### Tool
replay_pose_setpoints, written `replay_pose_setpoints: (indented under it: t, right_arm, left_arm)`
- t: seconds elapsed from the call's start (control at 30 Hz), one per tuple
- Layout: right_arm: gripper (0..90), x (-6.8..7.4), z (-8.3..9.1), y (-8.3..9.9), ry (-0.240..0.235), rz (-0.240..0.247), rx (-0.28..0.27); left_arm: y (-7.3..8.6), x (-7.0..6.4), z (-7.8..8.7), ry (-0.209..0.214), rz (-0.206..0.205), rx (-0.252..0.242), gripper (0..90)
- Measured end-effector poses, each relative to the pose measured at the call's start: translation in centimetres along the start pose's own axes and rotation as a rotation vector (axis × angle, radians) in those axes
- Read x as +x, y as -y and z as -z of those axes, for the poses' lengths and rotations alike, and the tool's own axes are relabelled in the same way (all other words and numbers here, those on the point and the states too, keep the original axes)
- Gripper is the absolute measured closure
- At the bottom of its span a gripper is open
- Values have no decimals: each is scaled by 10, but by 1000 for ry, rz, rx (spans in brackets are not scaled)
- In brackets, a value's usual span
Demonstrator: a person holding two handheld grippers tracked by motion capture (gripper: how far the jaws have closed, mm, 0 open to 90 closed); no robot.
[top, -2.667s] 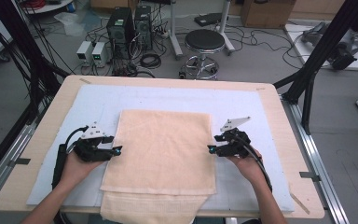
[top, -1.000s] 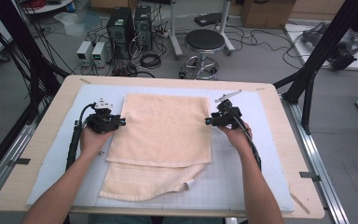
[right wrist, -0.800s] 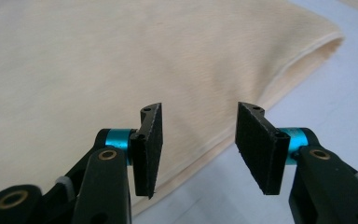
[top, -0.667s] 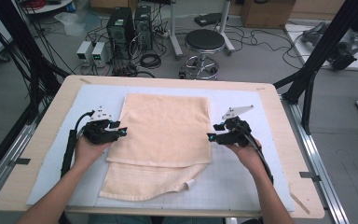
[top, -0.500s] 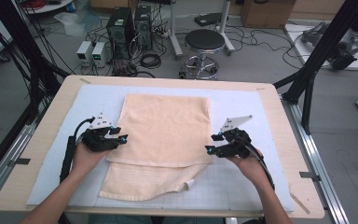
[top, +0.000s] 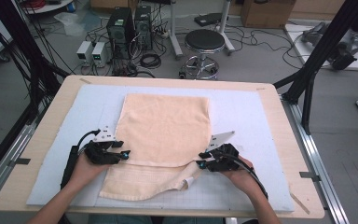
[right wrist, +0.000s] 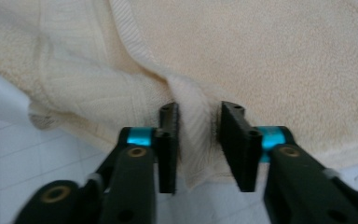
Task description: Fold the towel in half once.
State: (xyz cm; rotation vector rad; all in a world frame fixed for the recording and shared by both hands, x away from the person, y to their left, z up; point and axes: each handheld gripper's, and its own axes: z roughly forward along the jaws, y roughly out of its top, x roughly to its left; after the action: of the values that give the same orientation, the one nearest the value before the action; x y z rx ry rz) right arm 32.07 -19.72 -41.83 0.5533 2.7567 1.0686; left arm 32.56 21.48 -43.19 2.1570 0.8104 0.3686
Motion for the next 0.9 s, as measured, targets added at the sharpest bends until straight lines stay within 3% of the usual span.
replay_pose_setpoints:
  t: [0.17, 0.27, 0.37, 0.43, 0.6, 0.73, 0.9]
  right_arm:
    - [793, -7, -3, -22, -5, -4, -11]
    - [799, -9, -14, -27, -15, 4, 24]
    - [710, -10, -16, -25, -35, -11, 43]
    - [662, -8, -8, -23, -30, -20, 14]
    - [598, 5, 11, -14, -13, -15, -27]
    - [583, 18, 23, -4, -28, -25, -74]
    - [546, 35, 18, 5, -61, 28, -80]
  left_arm:
    - [0, 1, 0, -5, 0, -8, 497]
    - [-1, -2, 3, 5, -6, -22, 495]
    - [-1, -7, 7, 25, -33, -31, 491]
    - [0, -9, 6, 26, -37, -31, 491]
    - [1, -8, 7, 15, -39, -30, 490]
    - [2, -8, 9, 7, -37, -38, 486]
    - [2, -9, 10, 6, -37, -37, 479]
